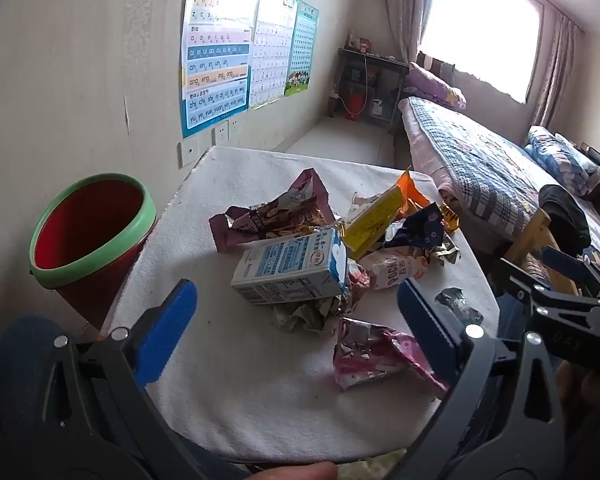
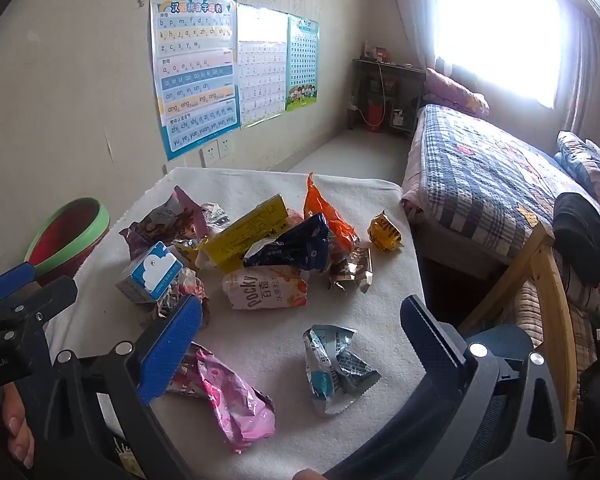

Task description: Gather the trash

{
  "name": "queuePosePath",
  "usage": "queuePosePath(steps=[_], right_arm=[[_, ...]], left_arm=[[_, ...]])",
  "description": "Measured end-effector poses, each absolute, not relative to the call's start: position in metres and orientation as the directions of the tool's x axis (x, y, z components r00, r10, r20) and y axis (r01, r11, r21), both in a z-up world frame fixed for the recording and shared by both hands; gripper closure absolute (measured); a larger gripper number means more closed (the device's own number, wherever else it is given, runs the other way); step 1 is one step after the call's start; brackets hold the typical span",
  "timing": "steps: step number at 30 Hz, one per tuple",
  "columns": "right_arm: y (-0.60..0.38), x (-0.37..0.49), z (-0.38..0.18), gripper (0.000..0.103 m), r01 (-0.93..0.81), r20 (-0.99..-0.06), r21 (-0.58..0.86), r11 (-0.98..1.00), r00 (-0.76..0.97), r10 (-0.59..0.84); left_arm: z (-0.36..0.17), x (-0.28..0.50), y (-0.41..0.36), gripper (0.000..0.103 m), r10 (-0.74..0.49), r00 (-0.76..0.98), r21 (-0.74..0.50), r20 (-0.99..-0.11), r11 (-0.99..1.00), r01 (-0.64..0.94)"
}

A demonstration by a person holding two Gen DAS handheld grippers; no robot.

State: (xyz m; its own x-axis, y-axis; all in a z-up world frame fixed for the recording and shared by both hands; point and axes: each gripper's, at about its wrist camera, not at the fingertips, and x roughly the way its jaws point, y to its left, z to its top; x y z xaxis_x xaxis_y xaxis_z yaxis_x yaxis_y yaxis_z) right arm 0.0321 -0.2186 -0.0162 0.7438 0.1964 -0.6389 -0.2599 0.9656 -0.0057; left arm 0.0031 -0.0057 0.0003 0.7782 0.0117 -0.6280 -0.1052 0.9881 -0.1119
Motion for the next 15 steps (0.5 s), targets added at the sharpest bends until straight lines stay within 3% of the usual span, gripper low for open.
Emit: queuePosePath(steps=[15], right_arm=[[-0.2179, 0.0314, -0.0175, 0.007, -0.262, -0.639, -0.007, 0.965, 0.744, 0.197]], left_arm=[[-0.0001, 0.0037, -0.0021, 0.005, 0.01, 0.779, -0.118, -0.627, 0.987, -0.108]])
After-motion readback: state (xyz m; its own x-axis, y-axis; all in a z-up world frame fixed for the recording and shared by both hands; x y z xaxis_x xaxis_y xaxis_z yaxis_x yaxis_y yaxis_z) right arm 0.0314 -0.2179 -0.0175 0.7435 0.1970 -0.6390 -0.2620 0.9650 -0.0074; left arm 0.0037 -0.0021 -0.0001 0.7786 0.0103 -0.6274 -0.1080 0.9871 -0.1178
